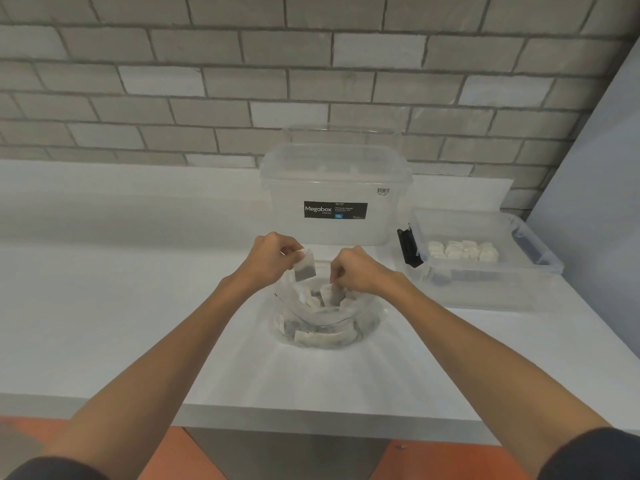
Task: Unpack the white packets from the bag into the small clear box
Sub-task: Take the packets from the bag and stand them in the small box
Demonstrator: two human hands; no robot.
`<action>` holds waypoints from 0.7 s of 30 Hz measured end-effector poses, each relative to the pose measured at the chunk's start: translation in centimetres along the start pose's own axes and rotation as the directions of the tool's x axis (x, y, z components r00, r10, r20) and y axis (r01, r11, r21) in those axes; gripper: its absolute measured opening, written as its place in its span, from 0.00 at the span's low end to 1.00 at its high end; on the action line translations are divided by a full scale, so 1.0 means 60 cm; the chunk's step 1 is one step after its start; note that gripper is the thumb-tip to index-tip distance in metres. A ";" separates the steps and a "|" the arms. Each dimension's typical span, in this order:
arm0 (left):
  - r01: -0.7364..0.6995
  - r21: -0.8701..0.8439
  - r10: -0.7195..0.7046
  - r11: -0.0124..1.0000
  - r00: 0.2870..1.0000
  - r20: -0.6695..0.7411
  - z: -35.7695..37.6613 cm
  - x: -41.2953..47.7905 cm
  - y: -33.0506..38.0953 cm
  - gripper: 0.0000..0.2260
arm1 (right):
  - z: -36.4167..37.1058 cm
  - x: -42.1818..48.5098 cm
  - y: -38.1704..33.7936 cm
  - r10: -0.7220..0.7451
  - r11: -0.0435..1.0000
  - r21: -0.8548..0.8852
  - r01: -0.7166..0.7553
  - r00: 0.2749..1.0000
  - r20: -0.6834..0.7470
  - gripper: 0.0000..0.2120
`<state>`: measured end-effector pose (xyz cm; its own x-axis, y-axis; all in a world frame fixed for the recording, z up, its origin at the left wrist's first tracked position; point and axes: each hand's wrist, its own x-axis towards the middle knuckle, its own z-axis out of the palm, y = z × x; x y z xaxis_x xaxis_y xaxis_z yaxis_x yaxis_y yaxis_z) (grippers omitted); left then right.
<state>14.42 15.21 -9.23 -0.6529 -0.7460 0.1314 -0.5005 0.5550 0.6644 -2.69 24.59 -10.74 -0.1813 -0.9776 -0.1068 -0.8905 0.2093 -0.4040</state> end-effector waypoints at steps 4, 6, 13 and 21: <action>-0.022 0.001 0.022 1.000 1.000 0.010 -0.006 0.009 0.013 0.06 | -0.028 -0.013 0.003 0.013 0.990 0.142 -0.007 0.999 -0.047 0.04; -0.036 0.002 0.036 0.999 0.999 0.015 -0.009 0.015 0.021 0.05 | -0.044 -0.019 0.005 0.035 0.979 0.205 -0.020 0.997 -0.069 0.04; -0.125 -0.002 0.125 0.992 0.992 0.002 -0.015 0.051 0.083 0.03 | -0.129 -0.050 0.030 0.094 0.943 0.329 -0.036 0.982 -0.162 0.06; -0.277 -0.095 0.279 0.956 0.960 0.008 0.022 0.114 0.210 0.06 | -0.239 -0.107 0.100 0.150 0.920 0.390 -0.034 0.951 -0.271 0.05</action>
<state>2.86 17.58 -0.94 -0.7713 -0.5585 0.3052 -0.2440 0.7024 0.6687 -12.83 31.82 0.56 -0.4191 -0.9041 0.0838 -0.6503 0.2345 -0.7225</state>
